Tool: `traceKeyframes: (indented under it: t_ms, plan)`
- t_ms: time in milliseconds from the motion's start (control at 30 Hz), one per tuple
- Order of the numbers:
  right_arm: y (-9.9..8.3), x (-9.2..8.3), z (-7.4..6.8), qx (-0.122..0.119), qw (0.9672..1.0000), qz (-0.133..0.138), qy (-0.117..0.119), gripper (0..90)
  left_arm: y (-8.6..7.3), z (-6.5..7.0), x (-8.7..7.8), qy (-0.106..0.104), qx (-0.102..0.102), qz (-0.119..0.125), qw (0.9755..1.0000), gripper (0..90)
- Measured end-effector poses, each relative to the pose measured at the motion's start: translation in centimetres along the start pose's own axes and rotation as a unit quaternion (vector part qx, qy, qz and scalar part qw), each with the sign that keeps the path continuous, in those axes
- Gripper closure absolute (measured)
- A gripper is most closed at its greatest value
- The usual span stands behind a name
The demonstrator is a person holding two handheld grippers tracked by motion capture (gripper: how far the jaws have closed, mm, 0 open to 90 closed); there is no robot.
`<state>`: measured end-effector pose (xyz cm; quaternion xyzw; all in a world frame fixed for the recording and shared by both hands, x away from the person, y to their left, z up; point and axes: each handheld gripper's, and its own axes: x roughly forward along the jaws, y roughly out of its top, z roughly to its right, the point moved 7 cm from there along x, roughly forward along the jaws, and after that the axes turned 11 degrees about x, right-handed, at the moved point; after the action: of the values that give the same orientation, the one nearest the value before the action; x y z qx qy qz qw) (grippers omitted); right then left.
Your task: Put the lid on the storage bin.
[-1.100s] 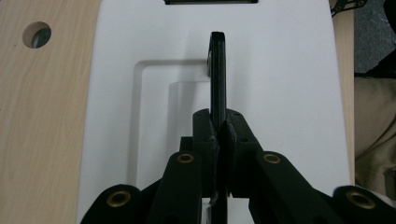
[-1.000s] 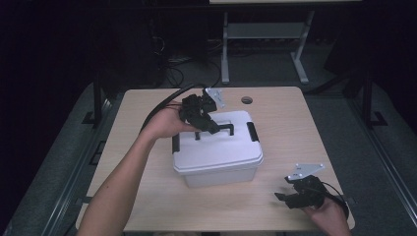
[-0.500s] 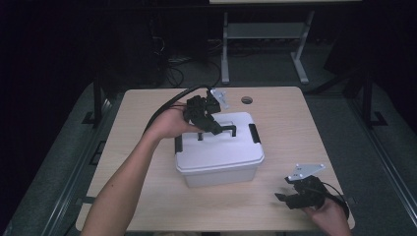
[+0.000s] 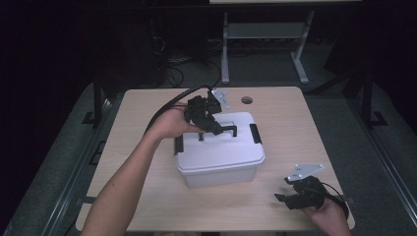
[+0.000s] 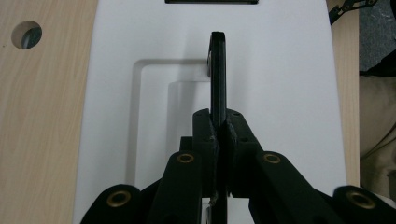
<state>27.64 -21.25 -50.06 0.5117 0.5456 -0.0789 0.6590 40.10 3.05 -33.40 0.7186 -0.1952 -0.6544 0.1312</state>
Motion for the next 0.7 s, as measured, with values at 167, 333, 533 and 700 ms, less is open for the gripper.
traceKeyframes:
  t_ms: [167, 333, 533, 700]
  plan:
    - [-0.04, 0.06, 0.02, 0.002, 1.0000, -0.002, 0.001, 31.7, -0.04, -0.19, 0.24, -0.001, -0.003, -0.002, 1.0000, 84.3]
    - [-0.09, 0.08, 0.13, -0.002, 1.0000, -0.004, -0.001, 31.6, -0.03, -0.10, 0.84, -0.004, -0.002, -0.011, 0.9999, 84.2]
    - [-0.15, 0.04, 0.15, -0.004, 1.0000, -0.003, -0.001, 31.7, -0.27, -0.03, 0.86, -0.007, -0.002, -0.014, 0.9999, 84.0]
    - [-0.14, 0.04, 0.08, -0.003, 1.0000, -0.004, 0.000, 31.6, -0.71, 0.06, 0.78, -0.011, -0.007, -0.015, 0.9998, 82.5]
